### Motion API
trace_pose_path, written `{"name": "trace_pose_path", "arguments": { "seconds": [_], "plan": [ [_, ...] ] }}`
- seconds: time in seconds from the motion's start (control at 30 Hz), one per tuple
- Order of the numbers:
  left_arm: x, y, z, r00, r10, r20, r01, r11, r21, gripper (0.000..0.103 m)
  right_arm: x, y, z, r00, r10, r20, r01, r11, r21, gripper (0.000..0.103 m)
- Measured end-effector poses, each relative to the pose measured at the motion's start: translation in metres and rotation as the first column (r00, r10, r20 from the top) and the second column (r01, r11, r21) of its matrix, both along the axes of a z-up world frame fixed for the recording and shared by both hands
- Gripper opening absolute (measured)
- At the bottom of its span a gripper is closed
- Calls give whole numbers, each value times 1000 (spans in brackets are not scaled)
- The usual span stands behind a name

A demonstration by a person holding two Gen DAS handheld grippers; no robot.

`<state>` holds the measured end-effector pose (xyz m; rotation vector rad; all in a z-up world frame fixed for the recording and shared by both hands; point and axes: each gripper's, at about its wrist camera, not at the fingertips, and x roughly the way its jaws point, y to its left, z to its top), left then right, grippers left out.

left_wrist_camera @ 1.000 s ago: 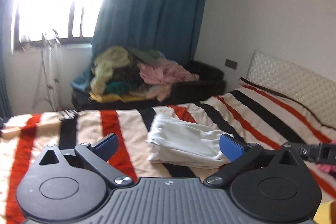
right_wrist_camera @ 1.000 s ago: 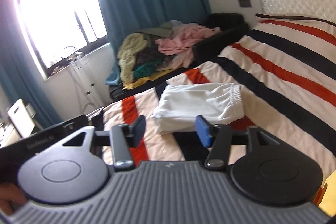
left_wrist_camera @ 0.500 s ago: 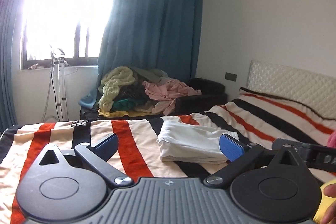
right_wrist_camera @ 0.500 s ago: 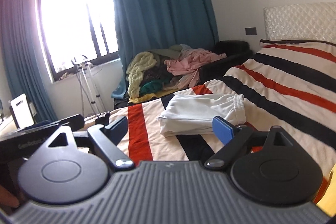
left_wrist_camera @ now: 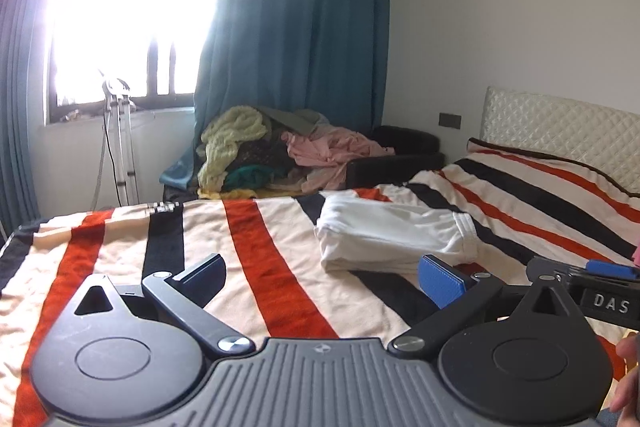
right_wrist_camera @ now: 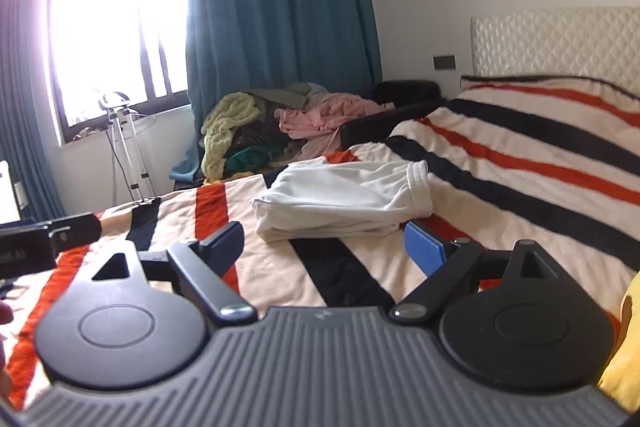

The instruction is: Fold clothes

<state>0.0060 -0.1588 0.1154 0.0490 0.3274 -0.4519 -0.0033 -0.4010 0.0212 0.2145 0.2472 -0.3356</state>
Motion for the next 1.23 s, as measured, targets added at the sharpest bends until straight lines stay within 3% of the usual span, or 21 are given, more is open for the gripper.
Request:
{"name": "trace_pose_path", "arguments": {
  "seconds": [0.17,0.57,0.87,1.23],
  "plan": [
    [6,3,-5,1000,8,-8,-8,1000,-4,103,7,12,-4,1000,-23,-12,22,998,-54,89],
    [4,6,-14,1000,16,-4,-16,1000,12,103,11,19,-11,1000,21,-19,-22,997,-72,89],
    [-2,8,-14,1000,15,-1,-15,1000,7,103,10,9,-11,1000,9,-13,-9,1000,-4,88],
    [0,17,-14,999,33,-12,-33,999,-4,103,13,12,-12,999,17,-41,-17,1000,0,89]
  ]
}}
